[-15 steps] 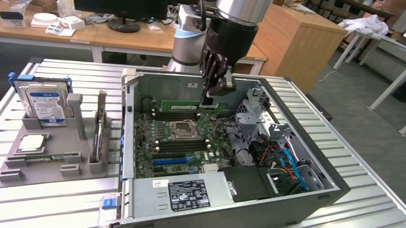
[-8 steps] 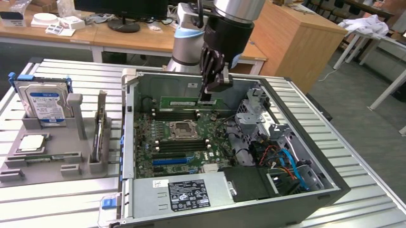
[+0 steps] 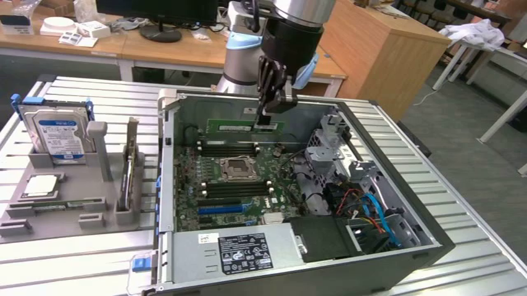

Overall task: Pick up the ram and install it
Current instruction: 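Pick up the ram and move it above insertion slot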

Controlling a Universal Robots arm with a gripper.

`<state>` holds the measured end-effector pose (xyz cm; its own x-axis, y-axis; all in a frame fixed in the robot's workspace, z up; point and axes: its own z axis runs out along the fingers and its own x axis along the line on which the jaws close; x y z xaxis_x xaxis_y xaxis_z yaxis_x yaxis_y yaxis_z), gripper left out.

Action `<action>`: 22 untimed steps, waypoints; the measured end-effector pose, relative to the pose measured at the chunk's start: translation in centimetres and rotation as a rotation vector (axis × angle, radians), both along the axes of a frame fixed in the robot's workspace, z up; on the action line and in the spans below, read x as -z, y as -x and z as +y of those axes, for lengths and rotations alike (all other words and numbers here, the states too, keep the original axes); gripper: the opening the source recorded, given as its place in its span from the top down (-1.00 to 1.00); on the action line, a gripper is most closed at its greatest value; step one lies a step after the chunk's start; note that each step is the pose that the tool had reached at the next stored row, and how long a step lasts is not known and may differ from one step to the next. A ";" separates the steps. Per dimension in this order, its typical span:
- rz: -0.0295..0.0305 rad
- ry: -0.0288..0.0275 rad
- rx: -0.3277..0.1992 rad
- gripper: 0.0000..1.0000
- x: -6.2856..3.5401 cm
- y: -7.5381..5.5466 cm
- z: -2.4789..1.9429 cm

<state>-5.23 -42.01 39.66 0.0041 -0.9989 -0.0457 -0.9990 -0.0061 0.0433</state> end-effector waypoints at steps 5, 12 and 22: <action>0.0001 -0.0008 0.000 0.77 0.10 0.0 0.85; -0.0002 -0.0012 0.000 0.77 0.20 0.0 0.87; -0.0081 -0.0009 0.000 0.77 1.50 0.0 0.84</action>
<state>-5.23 -41.17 38.16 0.0044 -0.9989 -0.0466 -0.9994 -0.0061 0.0352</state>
